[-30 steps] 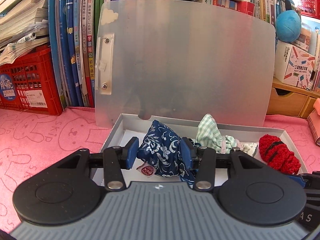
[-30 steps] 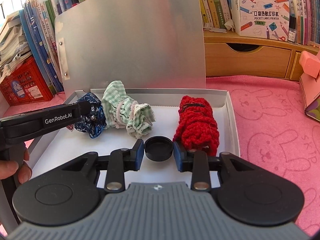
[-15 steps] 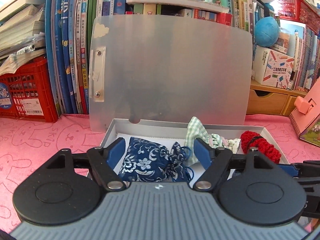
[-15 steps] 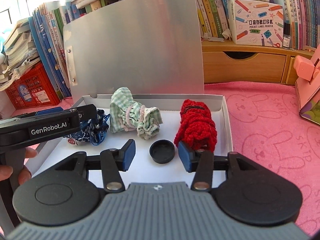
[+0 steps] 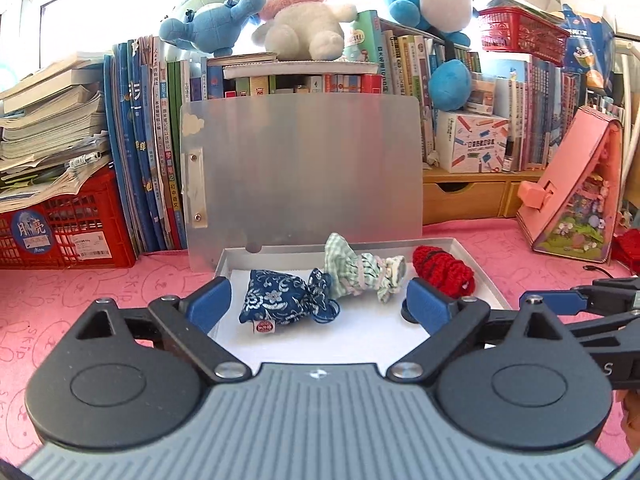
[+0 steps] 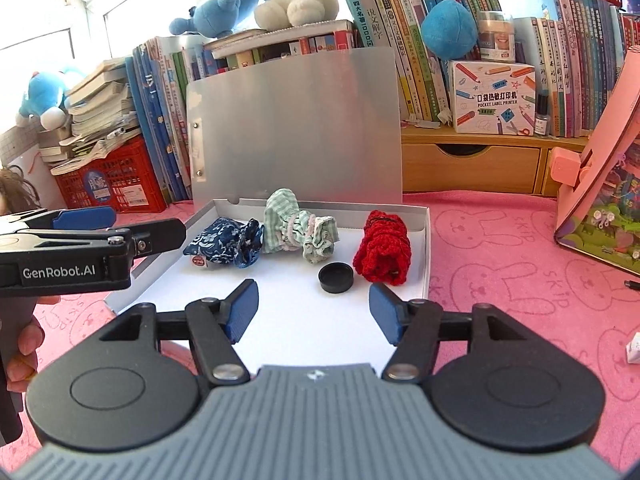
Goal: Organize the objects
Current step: 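Open both tools to release the pouch and lid in the box, then move both tools back toward the second black lid on the table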
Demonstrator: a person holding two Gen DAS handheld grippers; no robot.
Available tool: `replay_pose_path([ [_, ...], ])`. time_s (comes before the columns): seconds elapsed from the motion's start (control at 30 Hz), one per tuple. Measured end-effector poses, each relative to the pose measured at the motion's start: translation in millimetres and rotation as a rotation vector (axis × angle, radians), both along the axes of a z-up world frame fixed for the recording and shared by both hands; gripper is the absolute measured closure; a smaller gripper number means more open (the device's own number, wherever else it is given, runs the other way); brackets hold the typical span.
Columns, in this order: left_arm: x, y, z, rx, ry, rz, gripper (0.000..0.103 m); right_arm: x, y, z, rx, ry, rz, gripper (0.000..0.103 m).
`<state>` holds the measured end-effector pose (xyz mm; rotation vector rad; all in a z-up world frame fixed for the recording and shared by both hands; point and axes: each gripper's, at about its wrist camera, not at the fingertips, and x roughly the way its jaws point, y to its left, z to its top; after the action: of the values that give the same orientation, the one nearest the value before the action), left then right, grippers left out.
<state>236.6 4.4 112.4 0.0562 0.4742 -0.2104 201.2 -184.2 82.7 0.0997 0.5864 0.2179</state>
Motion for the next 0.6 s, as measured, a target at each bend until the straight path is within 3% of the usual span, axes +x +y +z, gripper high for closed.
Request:
replay_pose_path([
  [0.13,-28,3,-2,-0.004,0.009,-0.026,0.006,-29,0,2,0.001,-0.025,0.031,0.026],
  [0.3,-67,15,-6,-0.065,0.020,-0.067,0.006,-61,-4,1,-0.007,-0.051,0.058,0.024],
  [0.6,-129,43,-25,-0.061,-0.014,-0.074,0.005,-100,-11,-20,-0.091,-0.064,0.059,0.021],
])
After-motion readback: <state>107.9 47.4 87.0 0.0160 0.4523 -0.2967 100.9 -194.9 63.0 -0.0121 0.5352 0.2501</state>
